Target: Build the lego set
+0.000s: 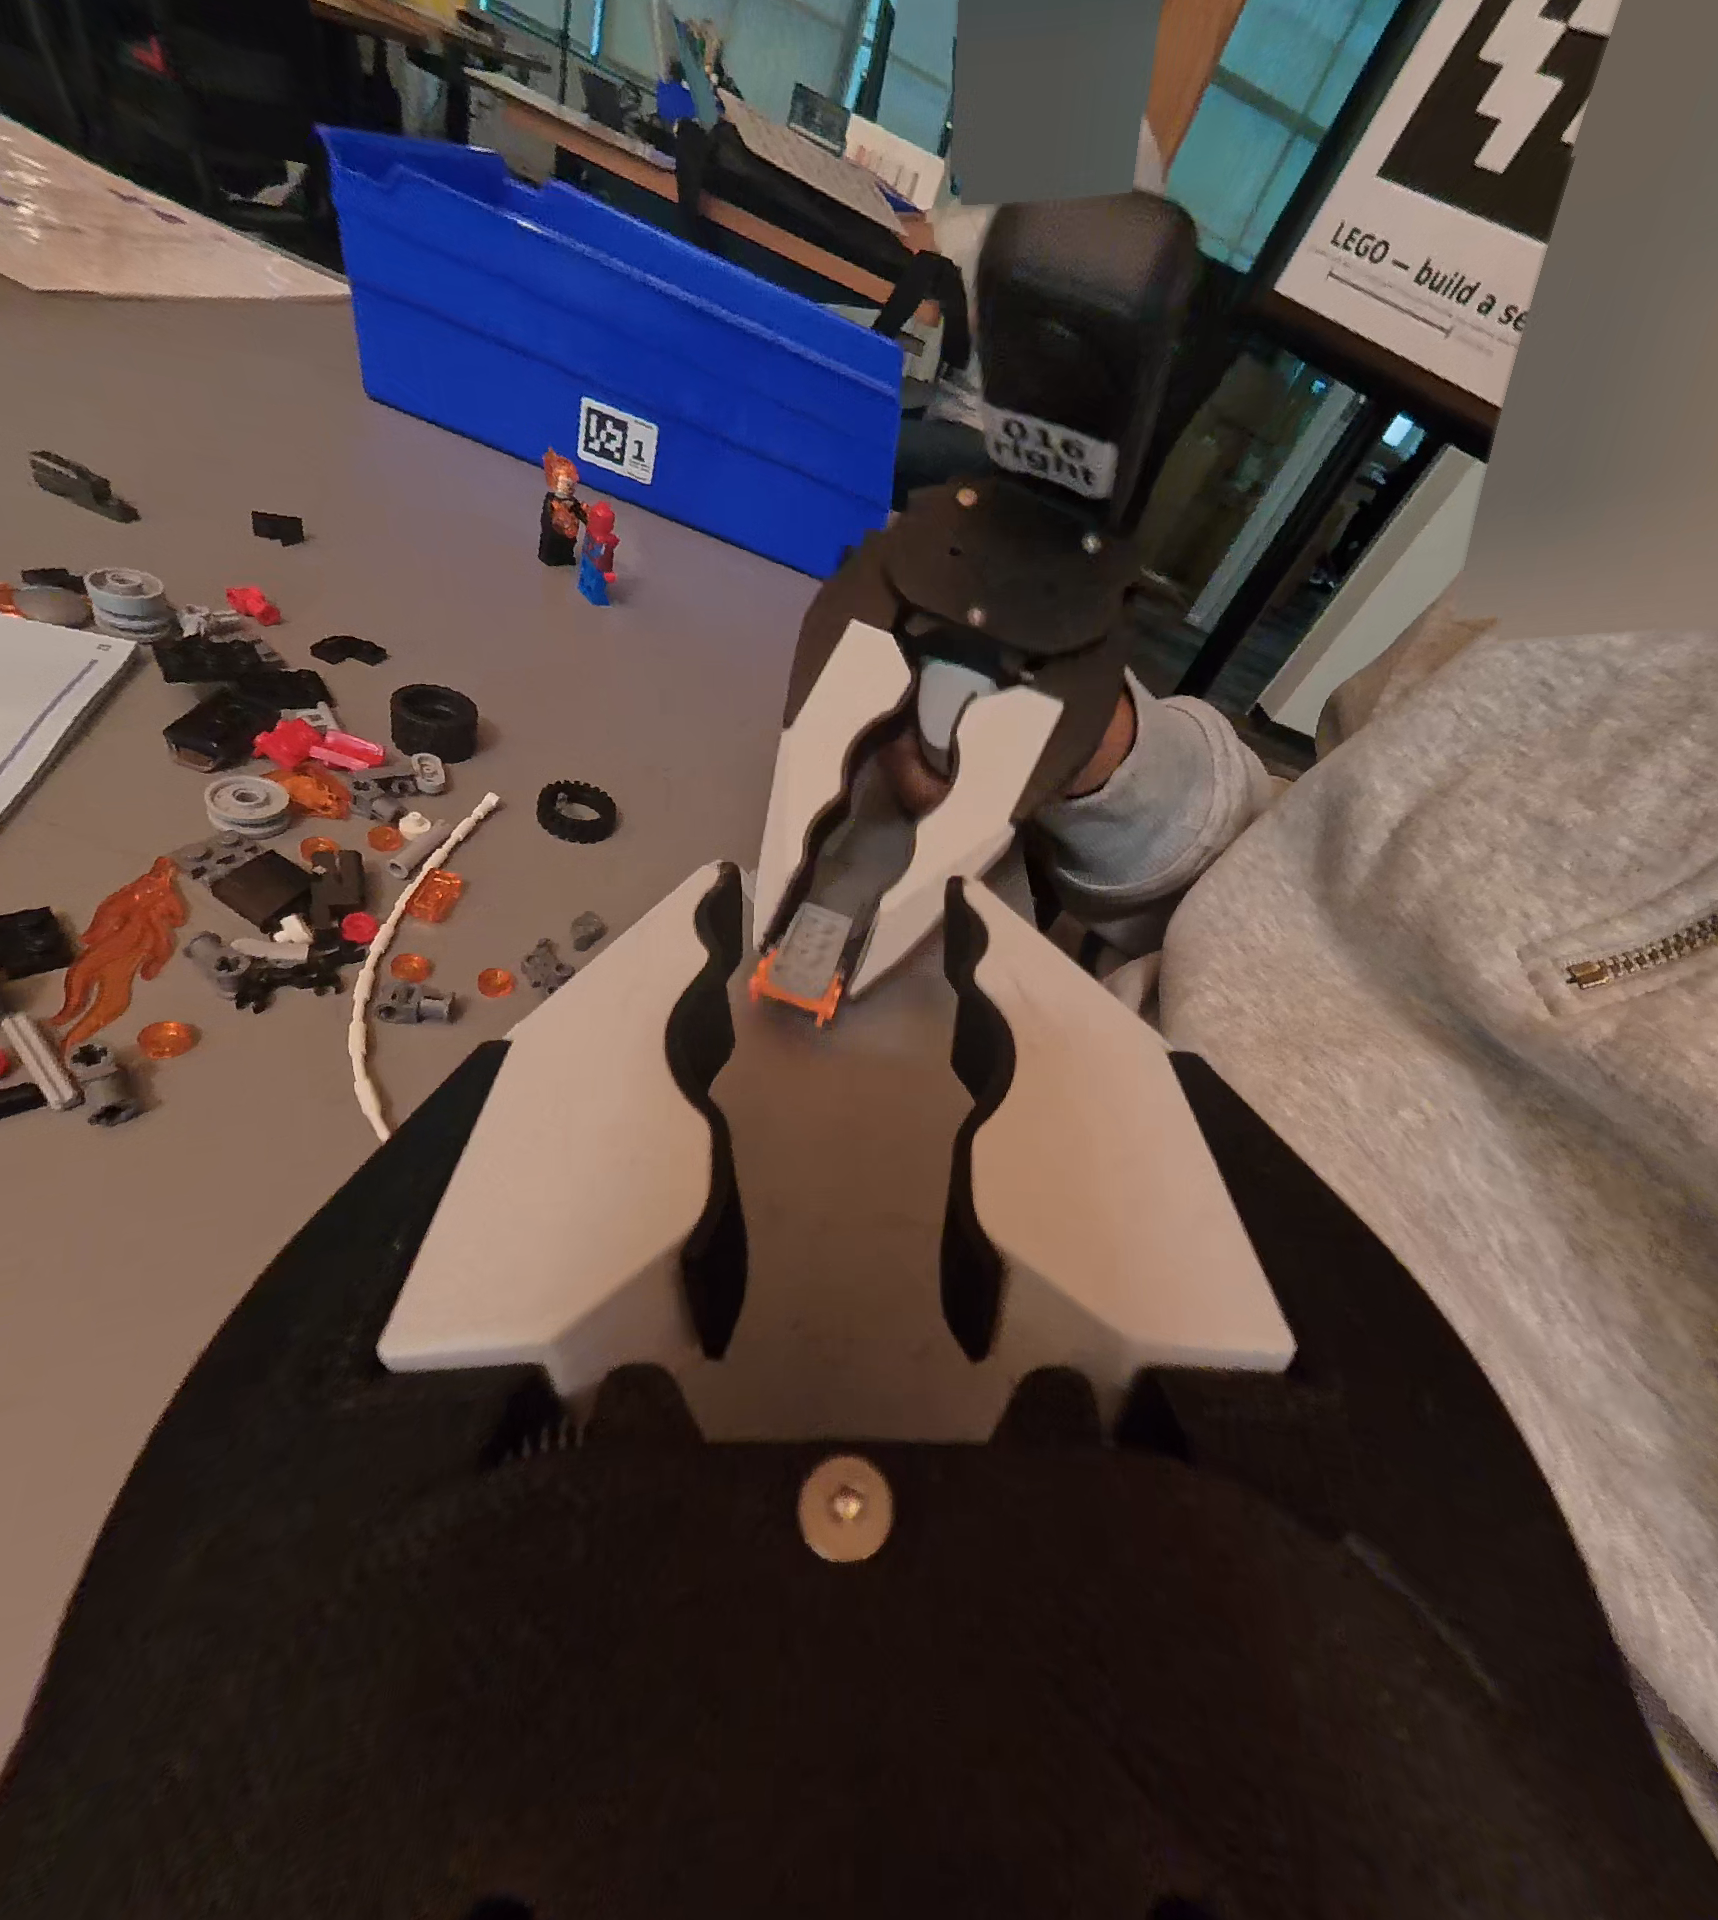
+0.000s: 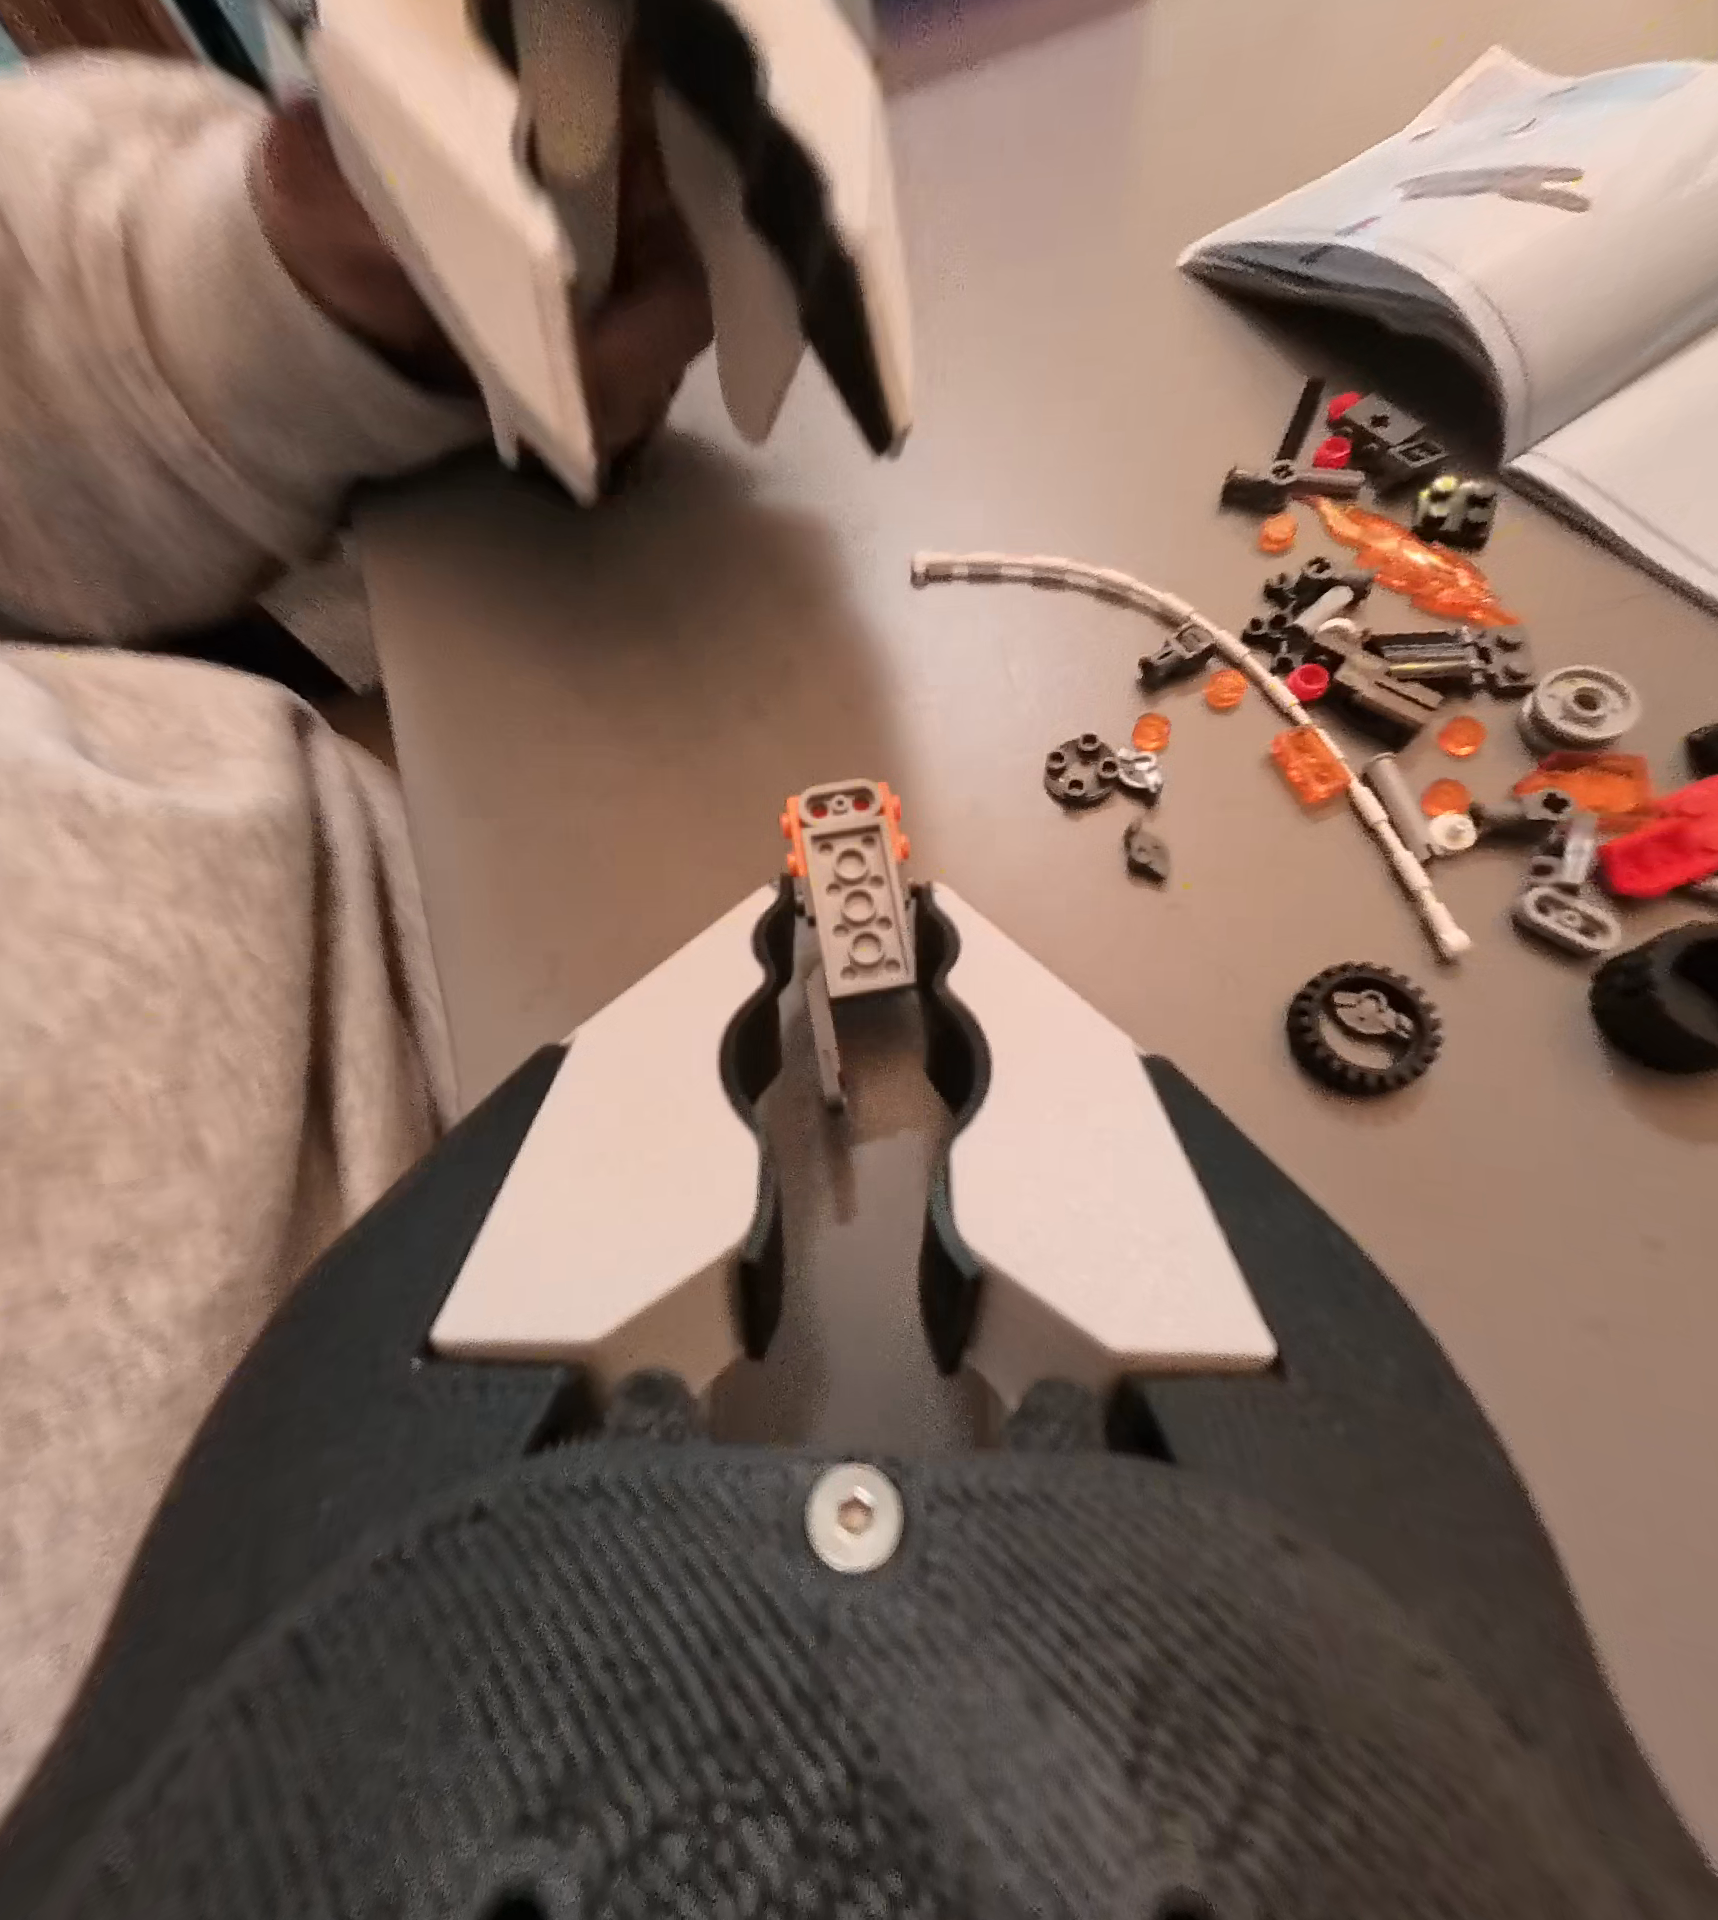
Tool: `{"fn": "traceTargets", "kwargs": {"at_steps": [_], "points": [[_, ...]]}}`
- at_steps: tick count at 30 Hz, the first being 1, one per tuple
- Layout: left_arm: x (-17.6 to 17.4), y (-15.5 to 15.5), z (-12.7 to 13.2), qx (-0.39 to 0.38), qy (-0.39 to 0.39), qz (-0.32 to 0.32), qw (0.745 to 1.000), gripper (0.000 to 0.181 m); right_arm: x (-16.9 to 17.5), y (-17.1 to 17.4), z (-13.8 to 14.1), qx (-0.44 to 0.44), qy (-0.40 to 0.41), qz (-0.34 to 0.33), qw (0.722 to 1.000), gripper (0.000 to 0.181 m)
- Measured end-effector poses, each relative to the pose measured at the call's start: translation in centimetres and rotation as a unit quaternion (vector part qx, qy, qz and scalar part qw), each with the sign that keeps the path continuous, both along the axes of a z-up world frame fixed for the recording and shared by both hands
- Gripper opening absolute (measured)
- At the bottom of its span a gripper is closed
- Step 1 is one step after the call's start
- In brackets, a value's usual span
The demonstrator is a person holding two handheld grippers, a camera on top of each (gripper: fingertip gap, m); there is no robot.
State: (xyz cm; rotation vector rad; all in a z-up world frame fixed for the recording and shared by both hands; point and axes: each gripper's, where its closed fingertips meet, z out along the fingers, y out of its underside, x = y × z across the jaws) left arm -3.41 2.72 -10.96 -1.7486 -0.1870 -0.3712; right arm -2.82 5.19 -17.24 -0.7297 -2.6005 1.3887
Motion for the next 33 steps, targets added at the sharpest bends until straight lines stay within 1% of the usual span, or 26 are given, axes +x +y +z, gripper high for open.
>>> {"fn": "traceTargets", "kwargs": {"at_steps": [2, 4, 6, 10, 13, 15, 17, 19, 22, 24, 26, 29, 31, 33], "points": [[0.4, 0.1, -0.1, -0.004, 0.007, -0.009, 1.0, 0.04, 0.4, -0.3, 1.1, -0.06, -0.049, 0.003, 0.997, 0.021], [0.9, 0.3, -0.1, -0.004, 0.01, -0.021, 1.0, 0.043, 1.1, -0.7, 2.3, -0.13, -0.108, 0.019, 0.985, 0.021], [1.5, 0.4, -0.1, -0.006, 0.019, -0.035, 0.999, 0.044, 1.3, -0.8, 3.1, -0.177, -0.146, 0.023, 0.973, 0.021], [2.5, 0.8, -0.5, -0.021, 0.037, -0.053, 0.998, 0.046, 1.7, -1.1, 3.8, -0.226, -0.2, 0.035, 0.953, 0.021], [2.9, 1.0, -0.7, -0.023, 0.021, -0.067, 0.997, 0.051, 2.5, -1.6, 4.5, -0.264, -0.246, 0.061, 0.93, 0.021], [3.3, 0.9, -0.6, -0.02, 0.012, -0.078, 0.997, 0.05, 2.7, -1.7, 4.8, -0.288, -0.273, 0.072, 0.915, 0.021], [3.6, 0.9, -0.6, -0.019, 0.013, -0.087, 0.996, 0.048, 2.9, -1.8, 5.3, -0.313, -0.299, 0.081, 0.898, 0.021], [3.9, 1.0, -0.7, -0.023, 0.019, -0.091, 0.995, 0.04, 3.1, -1.8, 5.9, -0.338, -0.327, 0.091, 0.878, 0.021], [4.1, 1.0, -0.8, -0.028, 0.028, -0.093, 0.995, 0.025, 3.5, -1.9, 6.4, -0.364, -0.368, 0.107, 0.849, 0.021], [4.2, 1.1, -0.8, -0.029, 0.032, -0.094, 0.995, 0.016, 3.6, -1.9, 6.5, -0.37, -0.382, 0.108, 0.84, 0.021], [4.1, 1.1, -0.9, -0.031, 0.033, -0.09, 0.995, 0.015, 3.7, -2.0, 6.4, -0.368, -0.389, 0.109, 0.837, 0.021], [3.9, 1.2, -0.6, -0.022, 0.032, -0.08, 0.996, 0.019, 3.9, -2.1, 6.5, -0.373, -0.403, 0.116, 0.828, 0.021], [3.9, 1.3, -0.5, -0.017, 0.037, -0.077, 0.996, 0.021, 3.9, -2.1, 6.5, -0.374, -0.404, 0.114, 0.827, 0.021], [4.1, 1.3, -0.3, -0.012, 0.042, -0.079, 0.996, 0.018, 3.8, -2.1, 6.4, -0.373, -0.404, 0.112, 0.828, 0.021]]}}
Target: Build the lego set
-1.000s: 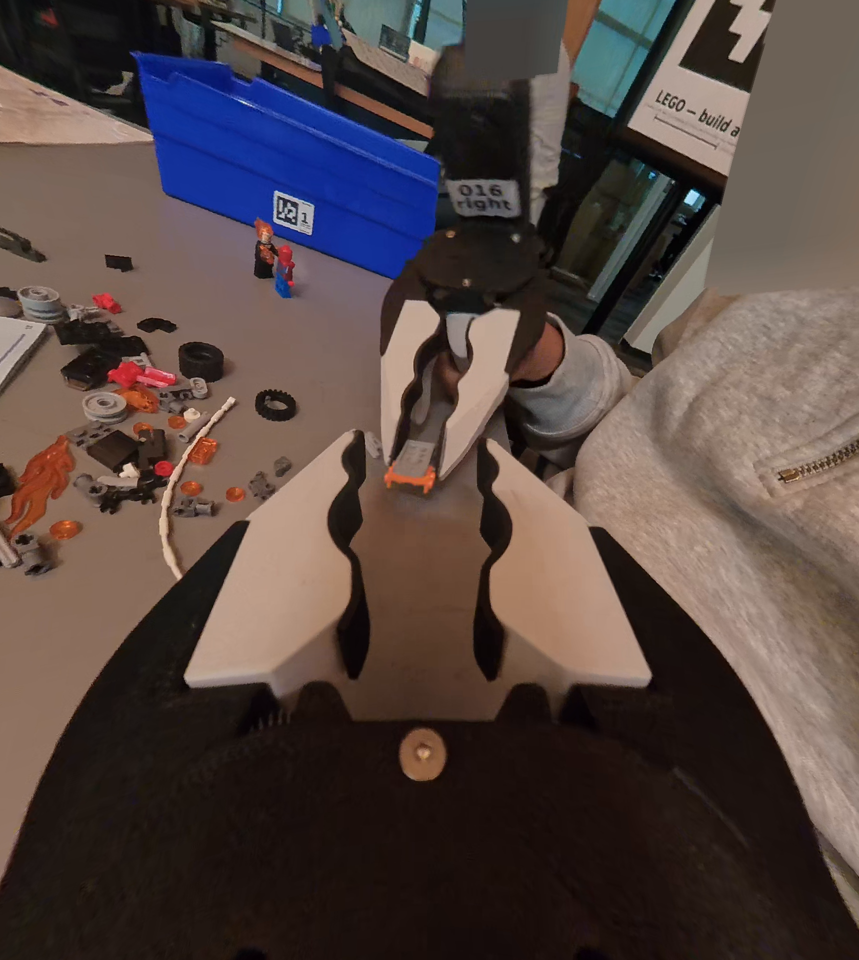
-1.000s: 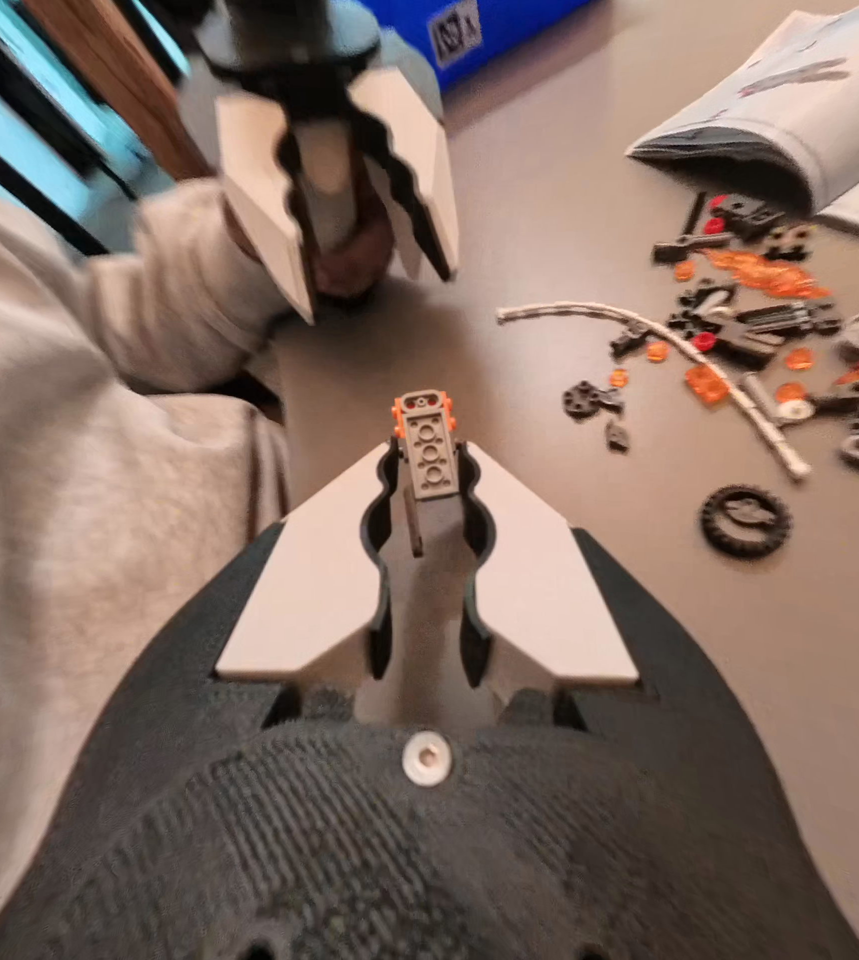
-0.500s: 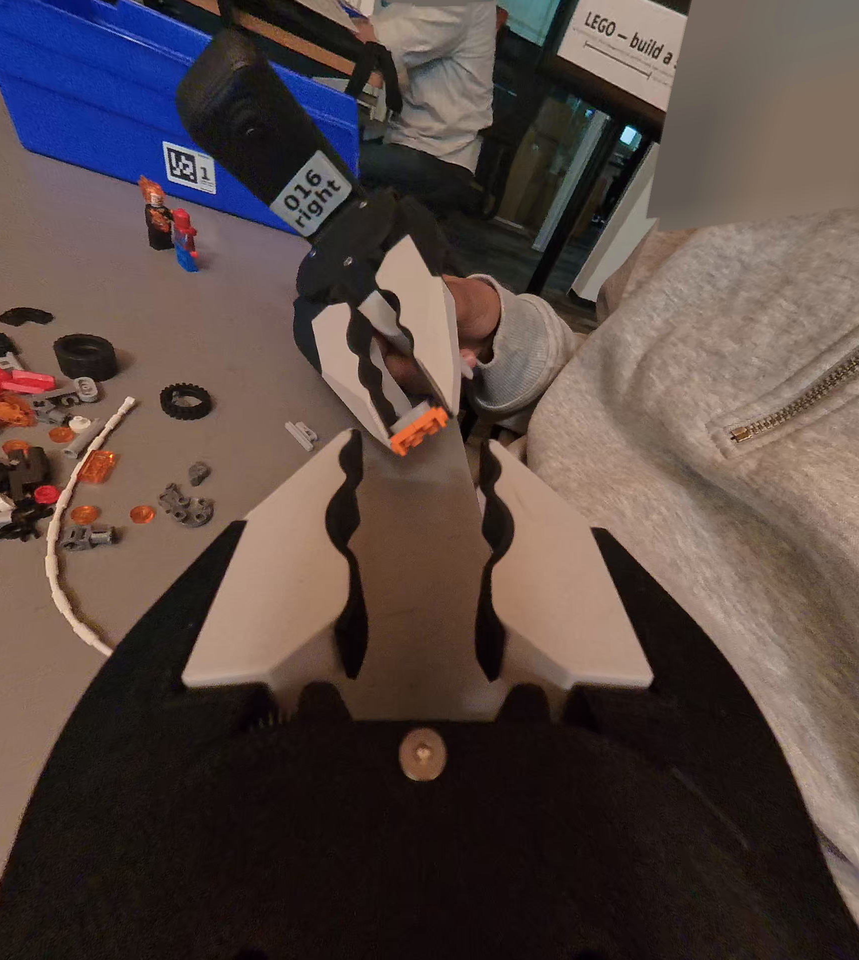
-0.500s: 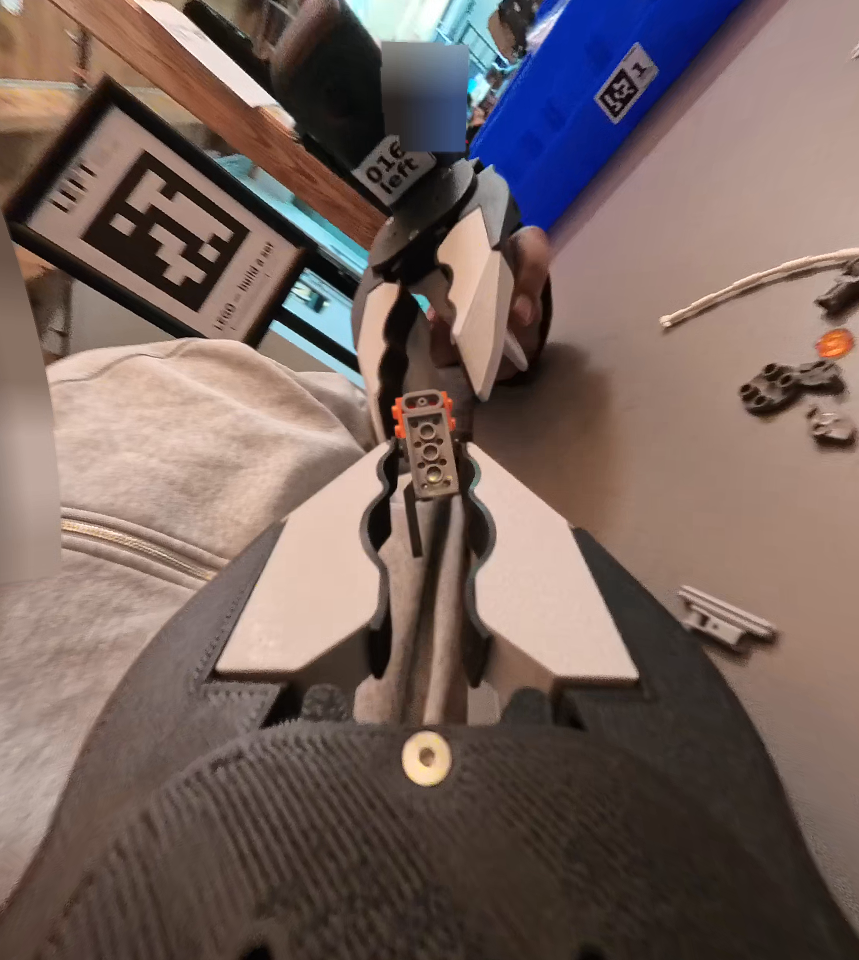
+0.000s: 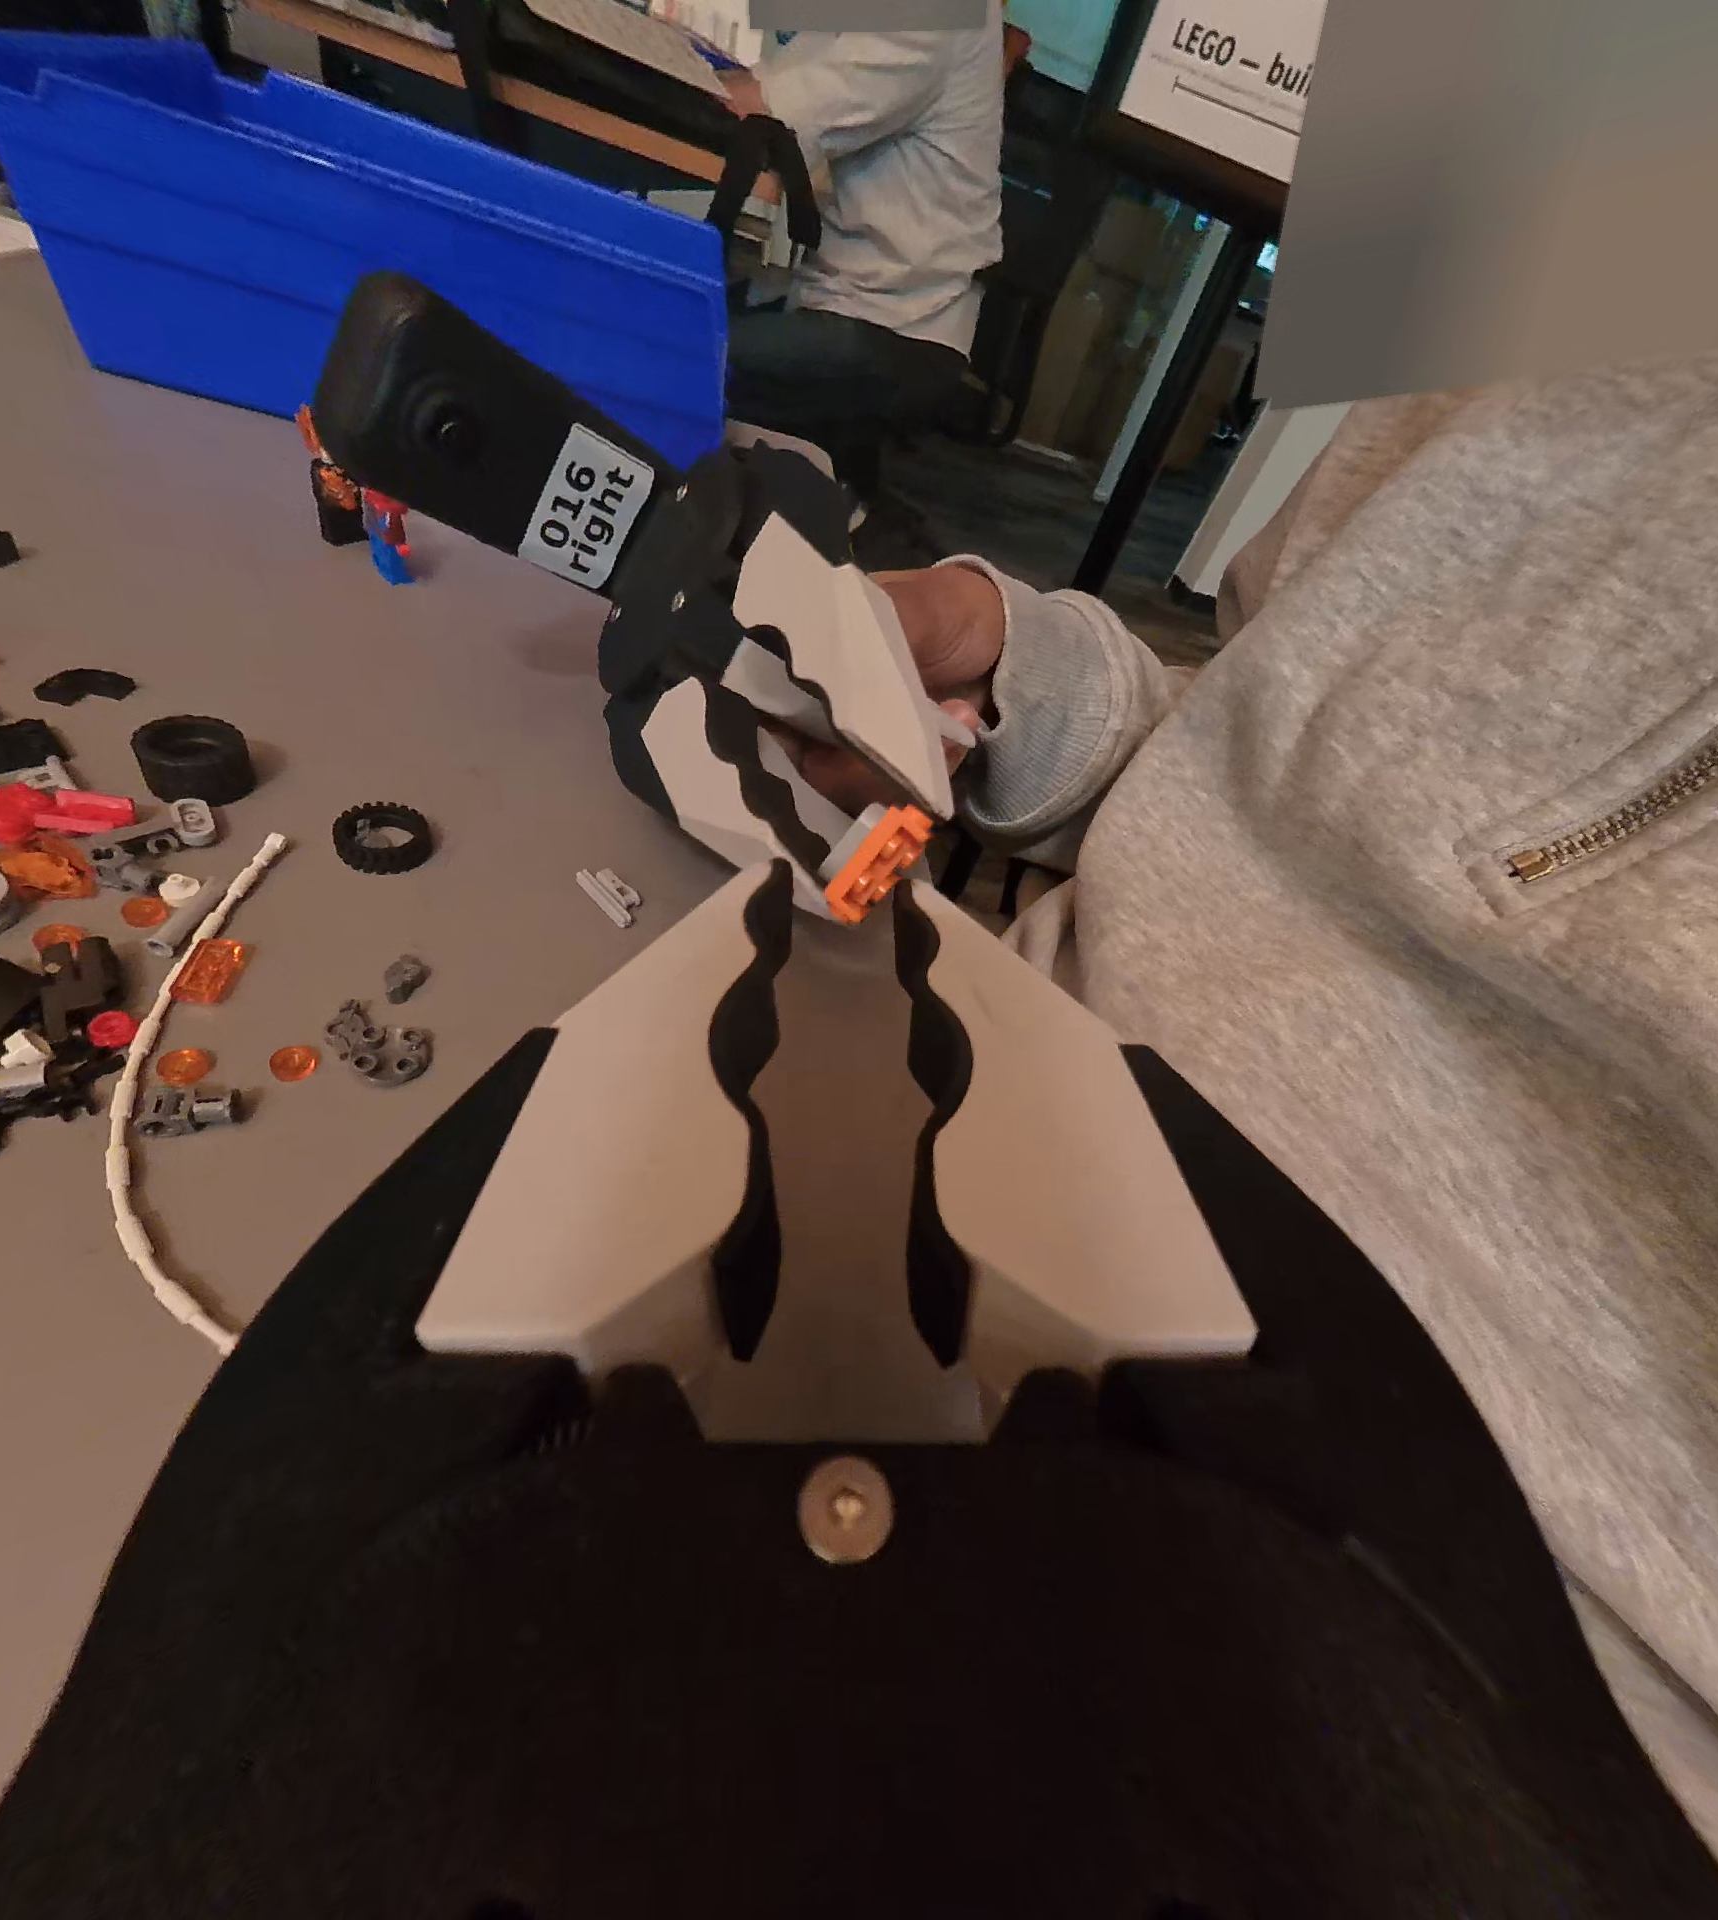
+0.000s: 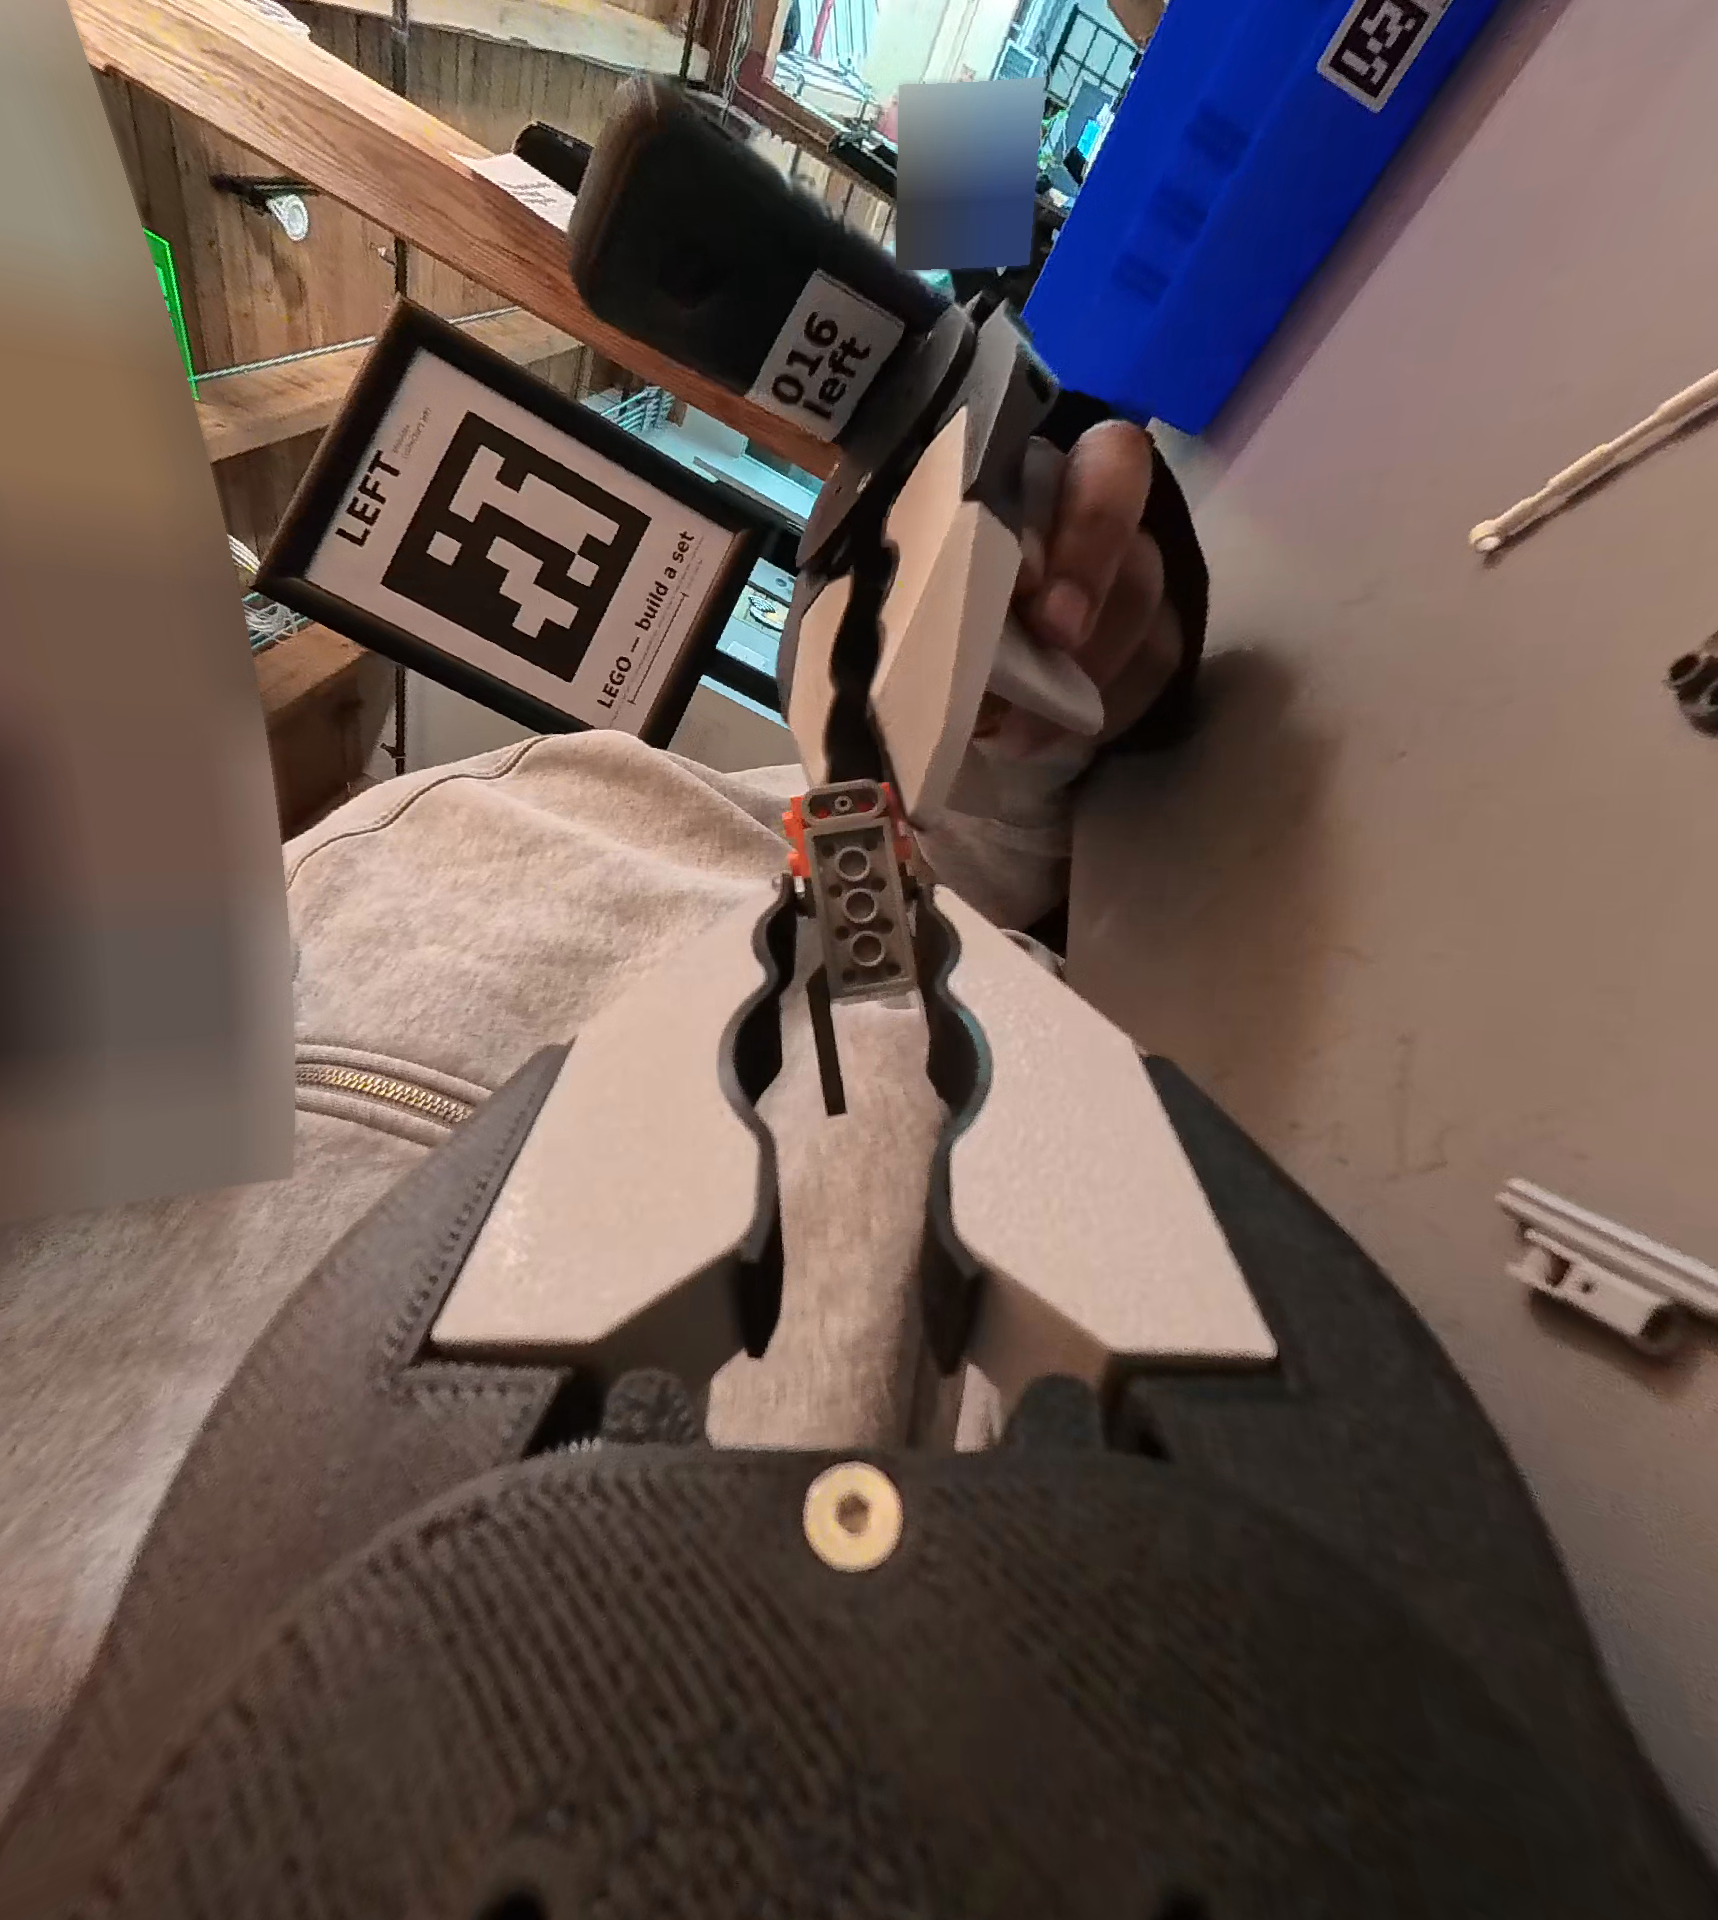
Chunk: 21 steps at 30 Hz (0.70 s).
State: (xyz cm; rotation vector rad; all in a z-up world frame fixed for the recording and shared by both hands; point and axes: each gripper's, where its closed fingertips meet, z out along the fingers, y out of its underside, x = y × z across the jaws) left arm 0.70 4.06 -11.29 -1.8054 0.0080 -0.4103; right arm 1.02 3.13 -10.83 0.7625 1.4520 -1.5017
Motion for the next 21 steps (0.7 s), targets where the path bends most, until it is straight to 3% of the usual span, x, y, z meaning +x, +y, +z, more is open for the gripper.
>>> {"fn": "traceTargets", "kwargs": {"at_steps": [8, 13, 17, 21], "points": [[0.0, 0.1, 0.1, 0.002, -0.009, 0.0, 1.0, 0.011, -0.5, 0.1, 0.1, -0.004, -0.006, -0.013, 1.0, 0.021], [-1.1, -0.1, 0.2, 0.005, -0.042, 0.021, 0.999, 0.01, -2.6, 1.2, 0.5, -0.006, 0.02, -0.083, 0.996, 0.024], [-1.7, -0.2, 0.1, 0.004, -0.05, 0.036, 0.998, 0.01, -3.4, 2.0, 1.0, 0.03, 0.135, -0.132, 0.982, 0.028], [-2.4, -0.3, 0.0, 0.001, -0.056, 0.052, 0.997, 0.01, -3.5, 2.4, 2.5, 0.062, 0.3, -0.192, 0.932, 0.033]]}}
